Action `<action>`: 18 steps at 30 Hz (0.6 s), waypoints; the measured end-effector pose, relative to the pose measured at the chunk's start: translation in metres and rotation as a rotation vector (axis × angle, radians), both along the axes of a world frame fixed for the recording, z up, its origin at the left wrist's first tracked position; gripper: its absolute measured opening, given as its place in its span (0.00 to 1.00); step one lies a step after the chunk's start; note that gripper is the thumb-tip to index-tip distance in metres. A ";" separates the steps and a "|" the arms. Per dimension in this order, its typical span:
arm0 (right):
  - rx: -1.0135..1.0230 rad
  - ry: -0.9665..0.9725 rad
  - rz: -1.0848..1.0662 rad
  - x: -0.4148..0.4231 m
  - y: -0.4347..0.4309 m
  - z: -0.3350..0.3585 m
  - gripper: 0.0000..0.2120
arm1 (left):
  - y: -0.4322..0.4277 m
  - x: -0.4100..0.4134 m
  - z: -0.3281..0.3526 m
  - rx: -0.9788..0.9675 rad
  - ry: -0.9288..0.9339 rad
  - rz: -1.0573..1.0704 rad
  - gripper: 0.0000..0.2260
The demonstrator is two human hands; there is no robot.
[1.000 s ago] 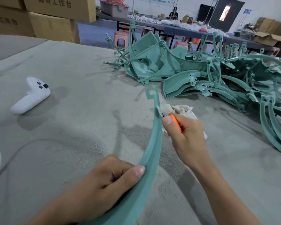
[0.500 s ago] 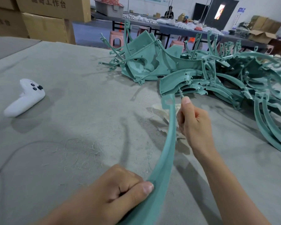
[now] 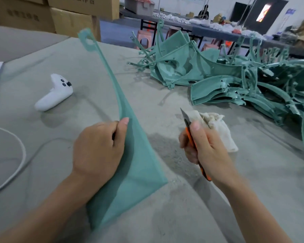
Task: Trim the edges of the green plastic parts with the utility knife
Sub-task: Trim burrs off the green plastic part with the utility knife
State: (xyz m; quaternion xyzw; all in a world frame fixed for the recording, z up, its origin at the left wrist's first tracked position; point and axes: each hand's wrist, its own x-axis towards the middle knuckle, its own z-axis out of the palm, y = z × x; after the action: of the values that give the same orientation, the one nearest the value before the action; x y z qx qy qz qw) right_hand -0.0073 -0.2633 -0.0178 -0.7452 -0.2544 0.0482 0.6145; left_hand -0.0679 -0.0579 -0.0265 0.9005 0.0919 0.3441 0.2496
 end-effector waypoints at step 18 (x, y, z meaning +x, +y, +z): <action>0.178 0.415 -0.045 -0.016 0.009 0.009 0.11 | -0.013 -0.009 -0.002 -0.103 -0.073 -0.331 0.36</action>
State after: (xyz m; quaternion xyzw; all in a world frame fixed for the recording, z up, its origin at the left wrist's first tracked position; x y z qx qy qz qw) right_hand -0.0232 -0.2539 -0.0084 -0.6675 -0.1090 0.1644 0.7180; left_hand -0.0767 -0.0706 -0.0281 0.8761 -0.0490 0.3258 0.3519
